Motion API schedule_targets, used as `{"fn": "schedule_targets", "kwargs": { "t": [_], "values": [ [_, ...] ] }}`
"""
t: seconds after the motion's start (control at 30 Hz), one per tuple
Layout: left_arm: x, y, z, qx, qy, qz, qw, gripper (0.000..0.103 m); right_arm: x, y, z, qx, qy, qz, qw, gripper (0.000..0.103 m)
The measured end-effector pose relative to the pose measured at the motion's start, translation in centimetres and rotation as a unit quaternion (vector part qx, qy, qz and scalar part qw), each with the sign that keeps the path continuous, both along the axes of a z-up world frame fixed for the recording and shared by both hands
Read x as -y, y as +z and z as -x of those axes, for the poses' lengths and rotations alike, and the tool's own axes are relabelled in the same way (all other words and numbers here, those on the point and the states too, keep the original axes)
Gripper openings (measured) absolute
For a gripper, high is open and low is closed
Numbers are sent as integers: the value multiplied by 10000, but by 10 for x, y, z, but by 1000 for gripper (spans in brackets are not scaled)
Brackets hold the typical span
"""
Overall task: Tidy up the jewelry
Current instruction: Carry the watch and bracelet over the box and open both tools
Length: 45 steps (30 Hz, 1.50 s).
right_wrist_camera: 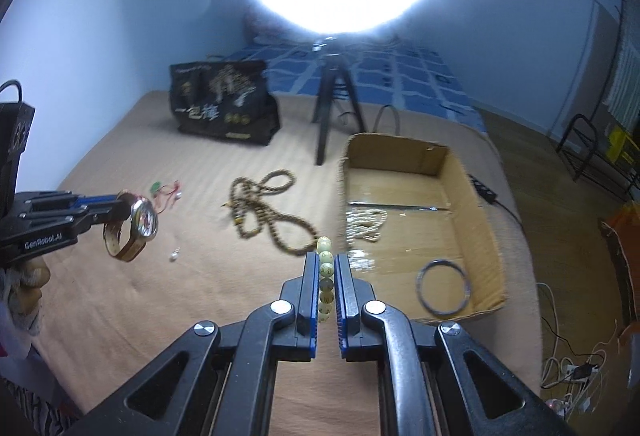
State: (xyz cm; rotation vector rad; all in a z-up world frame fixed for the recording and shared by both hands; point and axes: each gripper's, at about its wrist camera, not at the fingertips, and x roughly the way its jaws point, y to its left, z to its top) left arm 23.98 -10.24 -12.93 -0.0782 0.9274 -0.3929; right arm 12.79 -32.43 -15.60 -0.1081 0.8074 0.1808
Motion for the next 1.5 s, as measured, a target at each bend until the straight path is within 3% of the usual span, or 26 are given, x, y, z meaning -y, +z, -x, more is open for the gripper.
{"fn": "schedule_targets", "kwargs": {
  "t": [0.3, 0.87, 1.5],
  "values": [
    [60, 2, -18, 45, -392, -31, 9992, 7, 49, 2, -16, 81, -344, -47, 9994, 5],
    [163, -10, -59, 98, -975, -99, 9951, 7, 95, -23, -66, -25, -649, -190, 9977, 5],
    [194, -38, -74, -231, -1168, -71, 9929, 9, 108, -51, -103, -257, -755, -344, 9962, 5]
  ]
}}
